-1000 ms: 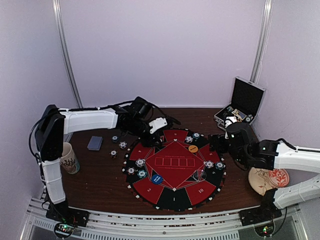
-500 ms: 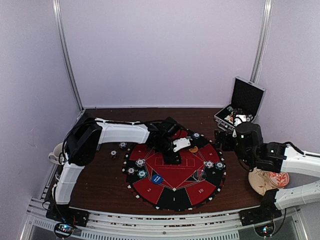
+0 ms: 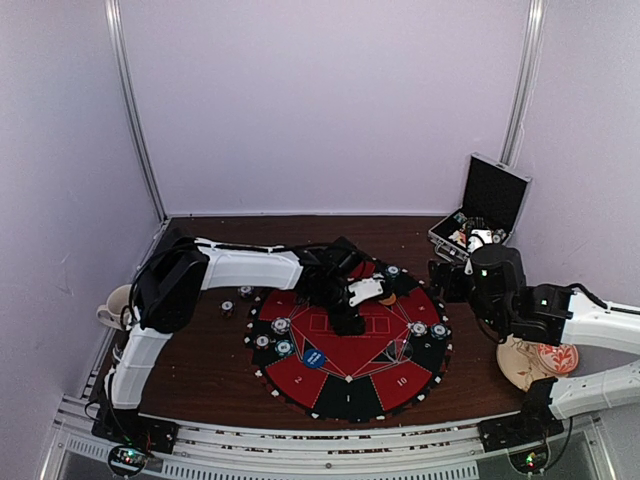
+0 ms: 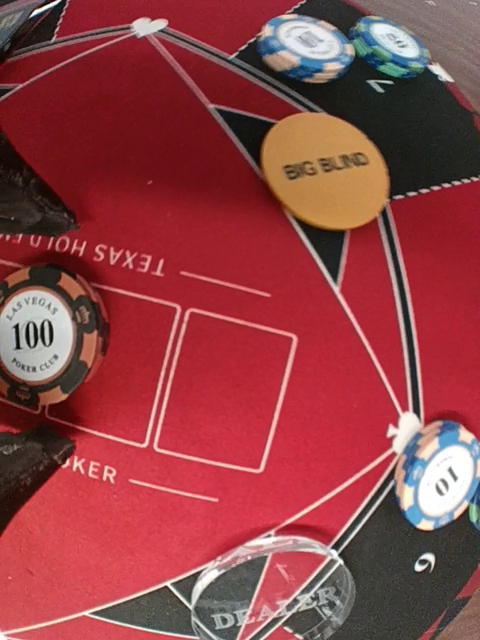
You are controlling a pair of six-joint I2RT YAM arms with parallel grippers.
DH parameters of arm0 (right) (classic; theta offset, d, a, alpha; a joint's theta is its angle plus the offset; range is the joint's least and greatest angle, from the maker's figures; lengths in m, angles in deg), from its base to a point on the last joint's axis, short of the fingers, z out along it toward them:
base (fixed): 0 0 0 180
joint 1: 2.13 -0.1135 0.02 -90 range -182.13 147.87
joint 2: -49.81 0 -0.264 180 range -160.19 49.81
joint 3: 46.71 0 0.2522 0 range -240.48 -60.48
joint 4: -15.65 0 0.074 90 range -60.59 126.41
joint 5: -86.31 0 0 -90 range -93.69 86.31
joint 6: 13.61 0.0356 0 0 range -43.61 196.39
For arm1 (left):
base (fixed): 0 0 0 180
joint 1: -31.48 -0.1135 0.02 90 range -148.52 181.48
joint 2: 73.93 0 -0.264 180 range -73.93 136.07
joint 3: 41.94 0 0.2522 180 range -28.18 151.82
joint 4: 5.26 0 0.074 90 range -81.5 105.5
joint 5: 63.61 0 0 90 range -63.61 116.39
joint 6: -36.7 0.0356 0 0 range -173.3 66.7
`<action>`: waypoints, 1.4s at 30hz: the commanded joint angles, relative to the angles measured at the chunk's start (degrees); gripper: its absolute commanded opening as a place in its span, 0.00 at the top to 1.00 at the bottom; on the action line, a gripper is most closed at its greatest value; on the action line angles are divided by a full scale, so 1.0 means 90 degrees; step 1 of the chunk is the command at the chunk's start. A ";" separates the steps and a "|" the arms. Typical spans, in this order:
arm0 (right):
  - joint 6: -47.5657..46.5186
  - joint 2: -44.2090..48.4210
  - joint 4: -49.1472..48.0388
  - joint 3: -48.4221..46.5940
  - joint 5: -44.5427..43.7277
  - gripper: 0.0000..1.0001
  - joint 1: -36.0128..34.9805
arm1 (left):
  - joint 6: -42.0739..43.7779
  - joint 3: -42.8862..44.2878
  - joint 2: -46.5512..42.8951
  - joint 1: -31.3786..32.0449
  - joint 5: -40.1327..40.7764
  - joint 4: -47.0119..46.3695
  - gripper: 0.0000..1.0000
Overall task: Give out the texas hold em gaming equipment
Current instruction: Place the poker chips pile at the community card area, then pick up the pile of poker chips from the community card area.
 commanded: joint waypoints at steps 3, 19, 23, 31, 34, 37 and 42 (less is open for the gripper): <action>-0.0018 -0.0062 -0.0077 0.0017 -0.0083 0.03 -0.0015 | 0.0057 -0.0319 -0.0702 0.0031 0.0170 -0.0053 0.03; 0.0102 -0.2298 0.0326 -0.1428 0.1636 0.01 -0.0040 | 0.0123 -0.2197 -0.3899 -0.2094 -0.0320 -0.0463 0.02; 0.0067 -0.3322 0.0706 -0.2143 0.2119 0.02 -0.0053 | 0.0213 -0.3219 -0.4616 -0.2849 -0.0442 -0.0673 0.02; -0.0007 -0.4899 0.1015 -0.3041 0.3403 0.05 -0.0094 | 0.0357 -0.5188 -0.5833 -0.3849 -0.0849 -0.1577 0.02; -0.0058 -0.5305 0.1204 -0.3335 0.3592 0.06 -0.0104 | 0.0318 -0.5452 -0.6028 -0.3905 -0.0633 -0.1783 0.02; -0.0123 -0.5608 0.1396 -0.3619 0.3756 0.07 -0.0123 | 0.0210 -0.5672 -0.6226 -0.3909 -0.0690 -0.2033 0.02; -0.0162 -0.5971 0.1649 -0.3880 0.3694 0.07 -0.0160 | 0.0077 -0.6036 -0.6455 -0.3909 -0.0560 -0.2502 0.02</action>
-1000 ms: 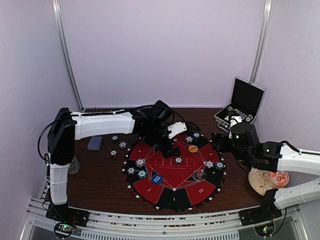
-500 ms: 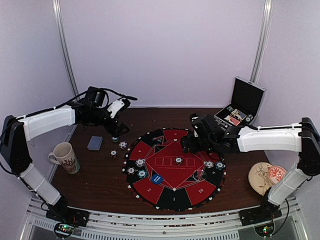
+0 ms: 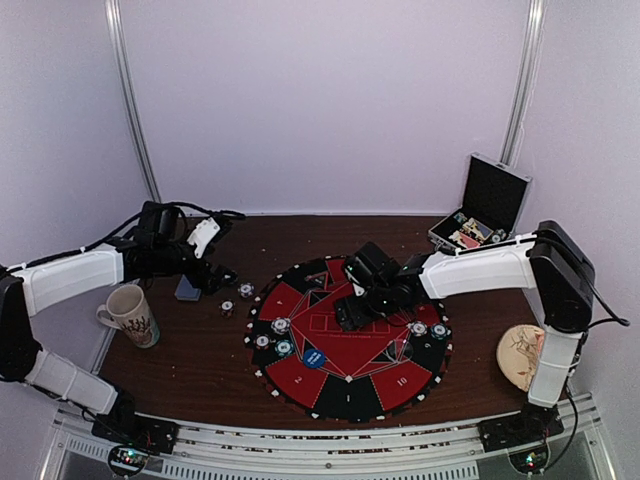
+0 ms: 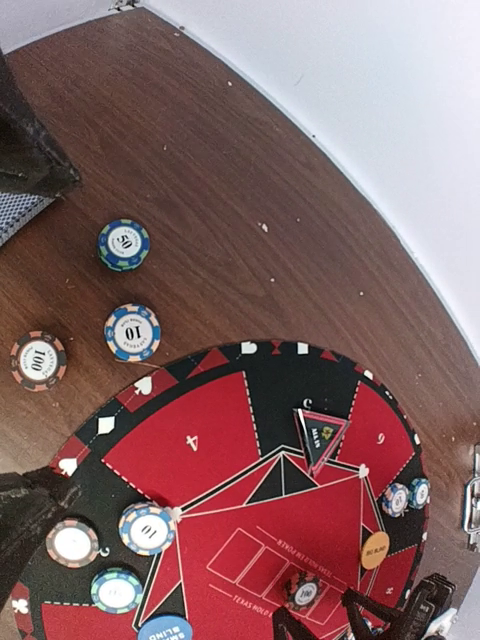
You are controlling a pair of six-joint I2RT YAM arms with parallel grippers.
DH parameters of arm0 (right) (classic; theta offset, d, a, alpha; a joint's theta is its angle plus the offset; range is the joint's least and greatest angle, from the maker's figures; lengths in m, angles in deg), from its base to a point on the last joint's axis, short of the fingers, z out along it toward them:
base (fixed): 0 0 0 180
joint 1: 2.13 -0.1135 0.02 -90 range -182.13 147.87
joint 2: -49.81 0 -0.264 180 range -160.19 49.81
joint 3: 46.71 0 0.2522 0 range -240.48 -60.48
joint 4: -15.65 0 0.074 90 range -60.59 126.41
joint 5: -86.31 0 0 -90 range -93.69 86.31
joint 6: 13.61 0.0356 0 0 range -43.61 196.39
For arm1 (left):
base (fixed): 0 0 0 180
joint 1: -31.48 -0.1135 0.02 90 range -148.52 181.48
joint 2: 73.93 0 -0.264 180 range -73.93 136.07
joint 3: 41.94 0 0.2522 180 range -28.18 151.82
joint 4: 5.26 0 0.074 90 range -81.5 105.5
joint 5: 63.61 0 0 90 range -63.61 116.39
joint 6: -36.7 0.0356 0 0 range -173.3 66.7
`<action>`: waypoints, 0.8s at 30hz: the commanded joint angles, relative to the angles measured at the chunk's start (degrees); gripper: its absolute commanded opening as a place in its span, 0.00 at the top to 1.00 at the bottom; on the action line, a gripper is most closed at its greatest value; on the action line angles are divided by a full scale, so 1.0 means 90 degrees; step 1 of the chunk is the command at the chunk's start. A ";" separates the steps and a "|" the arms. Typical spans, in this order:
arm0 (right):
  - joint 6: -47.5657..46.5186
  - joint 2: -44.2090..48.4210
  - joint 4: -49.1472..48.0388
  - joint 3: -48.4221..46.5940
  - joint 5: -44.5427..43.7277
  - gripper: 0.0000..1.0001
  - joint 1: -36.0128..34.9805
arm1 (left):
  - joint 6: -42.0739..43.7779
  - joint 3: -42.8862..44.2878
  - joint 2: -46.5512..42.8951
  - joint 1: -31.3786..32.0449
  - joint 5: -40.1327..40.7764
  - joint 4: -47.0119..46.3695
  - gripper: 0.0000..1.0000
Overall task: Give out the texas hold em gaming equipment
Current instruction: Pick up the pile of poker chips from the community card area.
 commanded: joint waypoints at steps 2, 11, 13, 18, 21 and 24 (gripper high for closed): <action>-0.0090 -0.0313 0.0408 -0.0337 0.0013 0.08 -0.0045 | -0.0196 -0.0300 -0.0248 -0.0043 0.0014 -0.0914 0.02; -0.0093 -0.0629 0.0624 -0.0478 -0.0198 0.14 -0.0048 | -0.0249 -0.0480 -0.0425 -0.0036 0.0126 -0.1165 0.02; -0.0089 -0.0662 0.0638 -0.0479 -0.0245 0.15 -0.0048 | -0.0243 -0.0486 -0.0439 -0.0036 0.0129 -0.1177 0.02; -0.0105 -0.0821 0.0640 -0.0494 -0.0249 0.21 -0.0044 | -0.0243 -0.0515 -0.0444 -0.0036 0.0158 -0.1223 0.02; -0.0125 -0.0905 0.0659 -0.0526 -0.0257 0.25 -0.0048 | -0.0239 -0.0519 -0.0440 -0.0041 0.0176 -0.1229 0.02; -0.0148 -0.0946 0.0673 -0.0547 -0.0285 0.29 -0.0049 | -0.0241 -0.0529 -0.0435 -0.0036 0.0192 -0.1257 0.02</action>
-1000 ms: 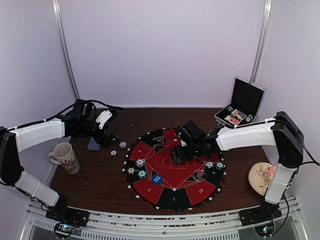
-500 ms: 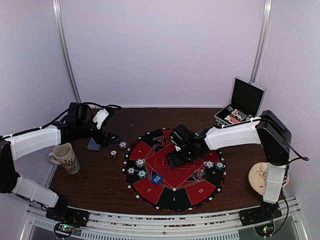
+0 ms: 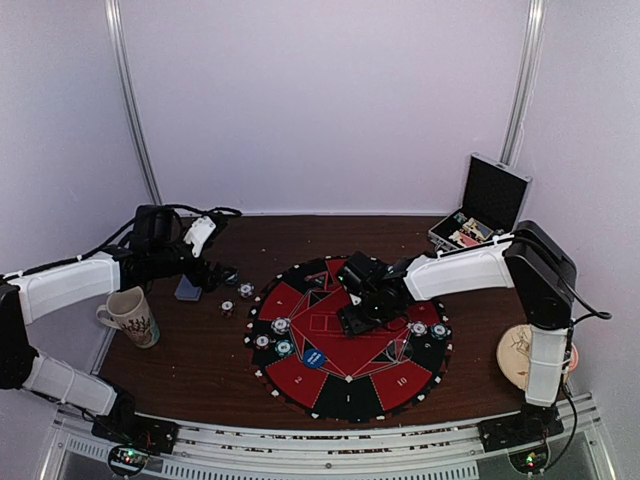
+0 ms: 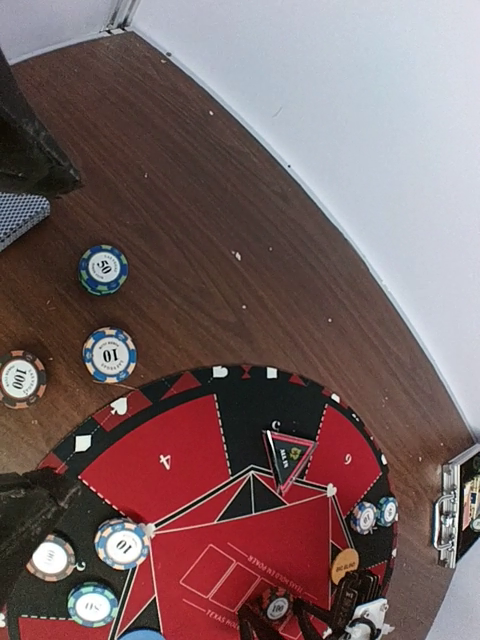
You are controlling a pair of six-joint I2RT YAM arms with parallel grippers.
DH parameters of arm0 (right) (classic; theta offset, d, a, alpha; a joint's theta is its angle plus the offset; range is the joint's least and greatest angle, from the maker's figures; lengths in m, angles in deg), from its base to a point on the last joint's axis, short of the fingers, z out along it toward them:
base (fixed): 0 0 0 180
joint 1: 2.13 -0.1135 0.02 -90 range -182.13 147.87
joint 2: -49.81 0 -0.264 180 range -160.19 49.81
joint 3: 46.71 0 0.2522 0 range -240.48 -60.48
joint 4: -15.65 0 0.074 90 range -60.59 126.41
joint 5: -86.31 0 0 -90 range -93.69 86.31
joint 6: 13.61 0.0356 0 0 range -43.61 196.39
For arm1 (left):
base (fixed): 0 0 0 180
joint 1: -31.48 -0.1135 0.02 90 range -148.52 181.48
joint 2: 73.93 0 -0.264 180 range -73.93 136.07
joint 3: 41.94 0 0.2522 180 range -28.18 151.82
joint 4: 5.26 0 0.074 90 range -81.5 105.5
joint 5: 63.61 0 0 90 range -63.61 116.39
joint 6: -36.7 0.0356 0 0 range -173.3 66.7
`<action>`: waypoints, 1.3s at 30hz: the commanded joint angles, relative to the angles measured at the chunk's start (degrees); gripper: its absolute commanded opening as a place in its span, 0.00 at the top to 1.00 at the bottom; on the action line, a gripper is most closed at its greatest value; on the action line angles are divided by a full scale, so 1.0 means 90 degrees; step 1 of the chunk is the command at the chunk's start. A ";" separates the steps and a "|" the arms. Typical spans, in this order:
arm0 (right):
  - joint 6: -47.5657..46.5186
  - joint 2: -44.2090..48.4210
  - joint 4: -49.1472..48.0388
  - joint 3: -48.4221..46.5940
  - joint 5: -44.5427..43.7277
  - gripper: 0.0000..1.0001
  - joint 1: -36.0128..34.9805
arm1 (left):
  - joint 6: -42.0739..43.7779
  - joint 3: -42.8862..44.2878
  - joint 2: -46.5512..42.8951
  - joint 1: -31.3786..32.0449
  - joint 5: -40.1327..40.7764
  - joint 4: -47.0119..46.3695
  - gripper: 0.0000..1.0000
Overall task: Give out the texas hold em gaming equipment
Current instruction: Pick up the pile of poker chips from the community card area.
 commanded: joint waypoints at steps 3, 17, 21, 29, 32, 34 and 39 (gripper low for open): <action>-0.0053 -0.0251 0.0151 -0.0127 -0.0170 0.32 -0.0034 | -0.0052 -0.0093 -0.0094 -0.0036 0.0067 -0.0408 0.02; -0.0068 -0.0206 0.0192 -0.0132 -0.0087 0.66 -0.0085 | -0.0043 -0.0103 -0.0073 -0.0037 0.0110 -0.0425 0.02; -0.0044 -0.0108 0.0197 -0.0132 -0.0182 0.81 -0.0083 | -0.0042 -0.0113 -0.0072 -0.0036 0.0118 -0.0435 0.02; 0.0014 0.0208 0.0201 -0.0194 -0.0436 0.92 -0.0084 | -0.0038 -0.0123 -0.0082 -0.0036 0.0149 -0.0464 0.02; 0.0010 0.0341 0.0235 -0.0240 -0.0516 0.92 -0.0059 | -0.0043 -0.0137 -0.0079 -0.0036 0.0149 -0.0464 0.02; 0.0017 0.0456 0.0234 -0.0235 -0.0560 0.92 -0.0021 | -0.0045 -0.0132 -0.0072 -0.0036 0.0149 -0.0464 0.02; 0.0029 0.0798 0.0204 -0.0142 -0.0598 0.92 0.0192 | -0.0041 -0.0132 -0.0062 -0.0039 0.0137 -0.0464 0.02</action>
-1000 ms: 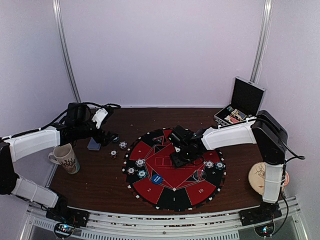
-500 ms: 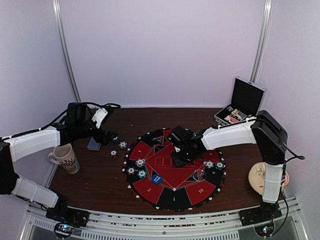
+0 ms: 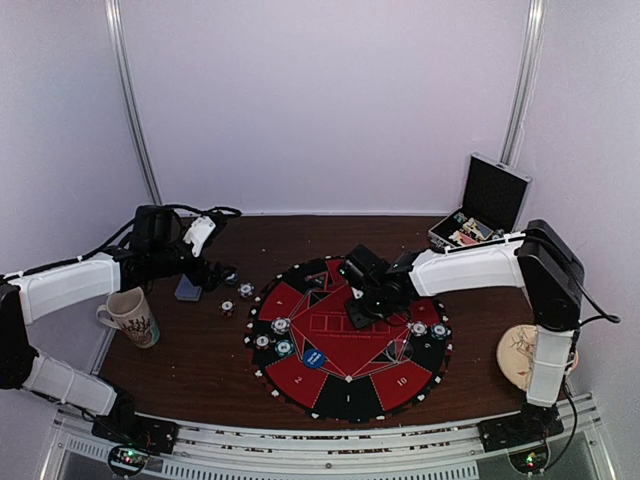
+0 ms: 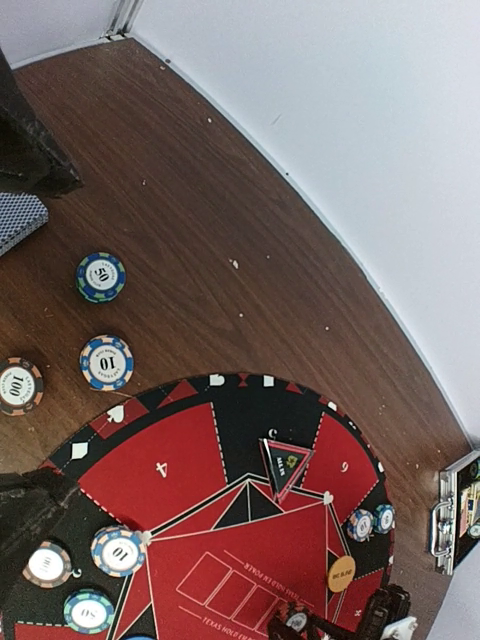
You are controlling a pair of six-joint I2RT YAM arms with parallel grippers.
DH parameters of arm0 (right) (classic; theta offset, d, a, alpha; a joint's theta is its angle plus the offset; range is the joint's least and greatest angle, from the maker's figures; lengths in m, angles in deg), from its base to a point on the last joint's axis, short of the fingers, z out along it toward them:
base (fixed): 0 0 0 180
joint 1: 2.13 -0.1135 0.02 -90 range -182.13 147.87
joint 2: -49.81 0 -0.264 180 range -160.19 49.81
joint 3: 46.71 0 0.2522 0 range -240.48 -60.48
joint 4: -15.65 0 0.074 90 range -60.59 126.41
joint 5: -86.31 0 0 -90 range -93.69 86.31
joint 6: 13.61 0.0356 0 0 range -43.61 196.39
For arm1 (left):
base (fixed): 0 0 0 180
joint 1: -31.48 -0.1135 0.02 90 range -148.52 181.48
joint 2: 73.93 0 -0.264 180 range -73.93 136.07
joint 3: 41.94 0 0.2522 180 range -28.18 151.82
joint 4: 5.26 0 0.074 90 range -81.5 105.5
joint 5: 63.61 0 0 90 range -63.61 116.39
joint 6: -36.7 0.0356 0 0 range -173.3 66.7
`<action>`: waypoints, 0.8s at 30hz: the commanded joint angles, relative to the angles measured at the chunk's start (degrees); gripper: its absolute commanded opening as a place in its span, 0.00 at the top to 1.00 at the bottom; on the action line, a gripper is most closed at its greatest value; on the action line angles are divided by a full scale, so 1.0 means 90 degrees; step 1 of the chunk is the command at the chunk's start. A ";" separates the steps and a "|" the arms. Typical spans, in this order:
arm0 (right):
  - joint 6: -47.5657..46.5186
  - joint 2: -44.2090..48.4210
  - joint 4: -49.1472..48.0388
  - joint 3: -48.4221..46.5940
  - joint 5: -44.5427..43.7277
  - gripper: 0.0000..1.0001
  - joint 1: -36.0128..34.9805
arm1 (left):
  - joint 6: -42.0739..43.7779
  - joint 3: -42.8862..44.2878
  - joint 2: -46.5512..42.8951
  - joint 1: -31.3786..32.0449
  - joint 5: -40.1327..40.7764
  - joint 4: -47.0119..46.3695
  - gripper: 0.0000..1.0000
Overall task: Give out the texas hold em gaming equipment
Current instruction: Pick up the pile of poker chips from the community card area, then place the poker chips pile in the big blind area.
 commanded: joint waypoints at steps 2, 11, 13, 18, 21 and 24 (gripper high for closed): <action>0.0058 0.0658 -0.0031 -0.0005 -0.0276 0.92 0.0329 | -0.0030 -0.0086 -0.0060 -0.0037 0.0037 -0.0328 0.02; 0.0026 0.1005 -0.0159 0.0139 -0.0314 0.93 0.1247 | -0.0031 -0.0086 -0.0071 -0.0040 0.0025 -0.0328 0.02; 0.0008 0.0964 -0.0231 0.0157 -0.0280 0.93 0.1444 | -0.0030 -0.0086 -0.0063 -0.0038 0.0027 -0.0328 0.02; -0.0006 0.0712 -0.0411 0.0141 -0.0086 0.93 0.1880 | -0.0029 -0.0087 -0.0062 -0.0036 0.0027 -0.0328 0.02; -0.0019 0.0585 -0.0554 0.0181 0.0070 0.93 0.2050 | -0.0019 -0.0095 -0.0058 -0.0040 0.0026 -0.0328 0.02; -0.0057 0.0455 -0.0669 0.0199 0.0248 0.93 0.2102 | -0.0024 -0.0096 -0.0050 -0.0037 0.0027 -0.0347 0.02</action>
